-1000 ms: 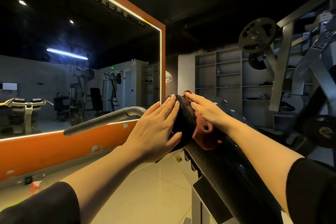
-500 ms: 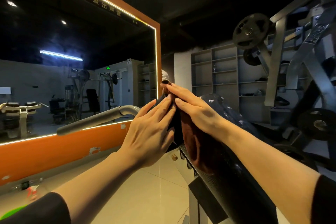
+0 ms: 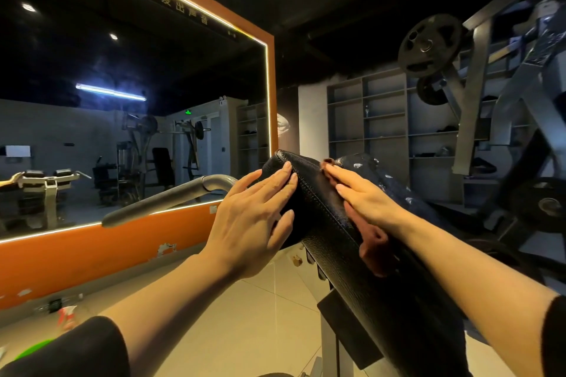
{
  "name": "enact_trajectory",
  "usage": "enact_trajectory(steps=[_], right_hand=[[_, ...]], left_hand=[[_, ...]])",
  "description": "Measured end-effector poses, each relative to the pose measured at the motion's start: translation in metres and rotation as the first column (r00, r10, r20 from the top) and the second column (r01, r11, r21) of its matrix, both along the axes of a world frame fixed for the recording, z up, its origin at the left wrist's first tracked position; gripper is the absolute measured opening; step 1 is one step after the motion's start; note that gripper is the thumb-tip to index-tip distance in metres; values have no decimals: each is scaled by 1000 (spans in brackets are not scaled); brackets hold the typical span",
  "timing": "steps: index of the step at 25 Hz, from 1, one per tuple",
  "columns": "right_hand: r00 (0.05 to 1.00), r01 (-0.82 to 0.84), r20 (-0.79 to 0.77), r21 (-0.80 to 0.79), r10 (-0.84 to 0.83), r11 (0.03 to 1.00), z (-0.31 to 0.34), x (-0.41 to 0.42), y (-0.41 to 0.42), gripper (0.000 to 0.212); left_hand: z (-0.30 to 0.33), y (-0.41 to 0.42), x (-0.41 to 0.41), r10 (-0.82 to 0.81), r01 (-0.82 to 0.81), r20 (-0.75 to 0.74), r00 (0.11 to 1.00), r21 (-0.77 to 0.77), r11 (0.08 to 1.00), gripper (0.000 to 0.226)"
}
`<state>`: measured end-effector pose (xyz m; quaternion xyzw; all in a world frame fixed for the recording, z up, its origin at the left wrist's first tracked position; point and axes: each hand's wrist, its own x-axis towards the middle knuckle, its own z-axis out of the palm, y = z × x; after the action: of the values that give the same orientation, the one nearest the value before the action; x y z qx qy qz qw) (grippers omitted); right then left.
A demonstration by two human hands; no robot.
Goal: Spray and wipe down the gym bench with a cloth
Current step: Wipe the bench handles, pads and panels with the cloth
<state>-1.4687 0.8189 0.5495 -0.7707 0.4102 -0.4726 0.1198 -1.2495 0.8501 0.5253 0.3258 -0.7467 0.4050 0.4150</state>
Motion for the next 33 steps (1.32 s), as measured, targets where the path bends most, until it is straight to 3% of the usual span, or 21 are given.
enact_trajectory(steps=[5, 10, 13, 16, 19, 21, 26, 29, 33], right_hand=[[968, -208, -174, -157, 181, 965, 22, 39, 19, 46], [992, 3, -123, -43, -9, 999, 8, -3, -27, 49], [998, 39, -48, 15, -38, 999, -6, -12, -26, 48], [993, -118, 18, -59, 119, 991, 2, 4, -1, 47], [962, -258, -129, -131, 241, 957, 19, 32, 12, 47], [965, -233, -157, -146, 210, 961, 29, 36, -1, 48], [998, -16, -67, 35, 18, 999, 16, -3, -42, 47], [996, 56, -67, 52, -53, 997, 7, -12, -40, 47], [984, -178, -7, -18, 178, 984, 12, 9, -1, 46]], left_hand=[[-1, 1, 3, -18, 18, -1, 1000, 8, 1000, 49], [-2, 0, 6, -38, 38, 1, 999, 32, 999, 49], [-2, 0, 4, -59, 59, -19, 998, 20, 998, 49], [-3, -2, 3, -75, 75, -30, 997, 13, 997, 49], [-4, -3, 5, -75, 75, -34, 997, -3, 997, 48], [-4, -2, 5, -63, 63, -16, 998, 3, 998, 48], [-4, -4, 6, -58, 58, -12, 998, -5, 998, 48], [-5, -5, 5, -91, 91, -32, 995, -13, 996, 48], [-6, -4, 6, -117, 117, -66, 991, -11, 993, 49]])
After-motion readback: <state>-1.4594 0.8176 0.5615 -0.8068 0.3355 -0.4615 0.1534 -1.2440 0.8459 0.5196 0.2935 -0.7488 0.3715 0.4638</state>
